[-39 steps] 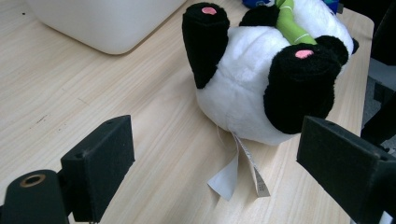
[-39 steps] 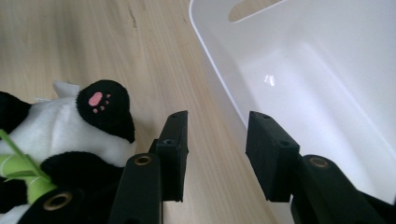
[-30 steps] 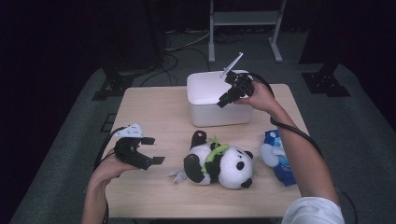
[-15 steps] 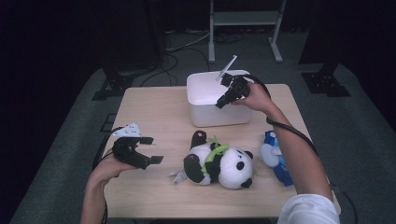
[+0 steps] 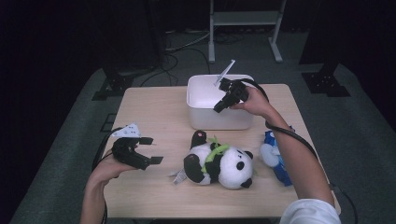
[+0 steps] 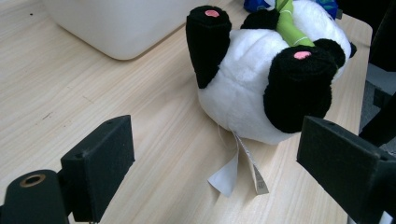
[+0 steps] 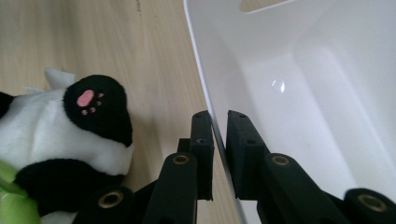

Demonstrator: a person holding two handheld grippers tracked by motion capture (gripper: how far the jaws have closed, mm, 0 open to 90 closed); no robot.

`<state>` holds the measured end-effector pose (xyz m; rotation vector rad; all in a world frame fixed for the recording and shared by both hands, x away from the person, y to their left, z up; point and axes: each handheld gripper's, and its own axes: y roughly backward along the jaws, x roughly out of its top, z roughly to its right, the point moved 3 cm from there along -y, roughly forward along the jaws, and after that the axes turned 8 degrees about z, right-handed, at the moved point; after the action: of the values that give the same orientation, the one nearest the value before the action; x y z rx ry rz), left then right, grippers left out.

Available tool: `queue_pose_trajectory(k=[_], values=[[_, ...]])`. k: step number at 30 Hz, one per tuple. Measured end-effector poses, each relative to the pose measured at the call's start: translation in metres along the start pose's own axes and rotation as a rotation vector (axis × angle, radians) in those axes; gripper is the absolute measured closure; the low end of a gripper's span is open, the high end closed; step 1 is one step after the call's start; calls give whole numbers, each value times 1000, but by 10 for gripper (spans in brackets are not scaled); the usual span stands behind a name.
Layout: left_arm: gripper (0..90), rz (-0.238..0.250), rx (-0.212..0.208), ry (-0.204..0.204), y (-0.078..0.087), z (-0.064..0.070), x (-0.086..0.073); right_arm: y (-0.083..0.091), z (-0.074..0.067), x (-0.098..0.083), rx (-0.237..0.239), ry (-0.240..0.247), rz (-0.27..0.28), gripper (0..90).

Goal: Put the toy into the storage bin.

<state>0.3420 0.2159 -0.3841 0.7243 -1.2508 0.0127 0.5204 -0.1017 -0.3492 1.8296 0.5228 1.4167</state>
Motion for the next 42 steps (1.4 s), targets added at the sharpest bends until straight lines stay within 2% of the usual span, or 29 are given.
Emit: queue_pose_trajectory(k=[10, 15, 22, 42], values=[[98, -18, 5, -4, -2, 0, -2, -1, -27, -4, 40, 31, -4, 825], [98, -38, 20, 9, -4, -3, -8, -1, -40, -6, 51, 39, 2, 829], [95, -42, 16, 20, -5, -4, -12, -1, -53, -9, 58, 53, 2, 833], [94, -51, 23, 29, -6, -6, -15, -2, -77, -13, 86, 79, 2, 836]])
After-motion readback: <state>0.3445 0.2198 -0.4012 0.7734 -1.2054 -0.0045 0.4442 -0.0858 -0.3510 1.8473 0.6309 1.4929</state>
